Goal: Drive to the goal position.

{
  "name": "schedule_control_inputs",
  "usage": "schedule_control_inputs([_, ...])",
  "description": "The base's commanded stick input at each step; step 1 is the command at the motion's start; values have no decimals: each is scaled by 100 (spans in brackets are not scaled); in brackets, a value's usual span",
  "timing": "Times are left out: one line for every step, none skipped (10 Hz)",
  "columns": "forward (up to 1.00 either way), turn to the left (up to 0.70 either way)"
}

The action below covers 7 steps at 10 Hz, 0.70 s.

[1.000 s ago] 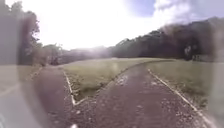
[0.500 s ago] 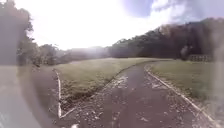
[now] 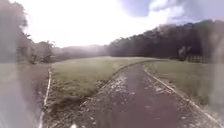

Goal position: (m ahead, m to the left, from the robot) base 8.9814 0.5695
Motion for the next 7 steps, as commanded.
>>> schedule_control_inputs([70,-14])
schedule_control_inputs([70,-14])
schedule_control_inputs([70,-14])
schedule_control_inputs([70,-14])
schedule_control_inputs([70,-14])
schedule_control_inputs([70,-14])
schedule_control_inputs([70,-14])
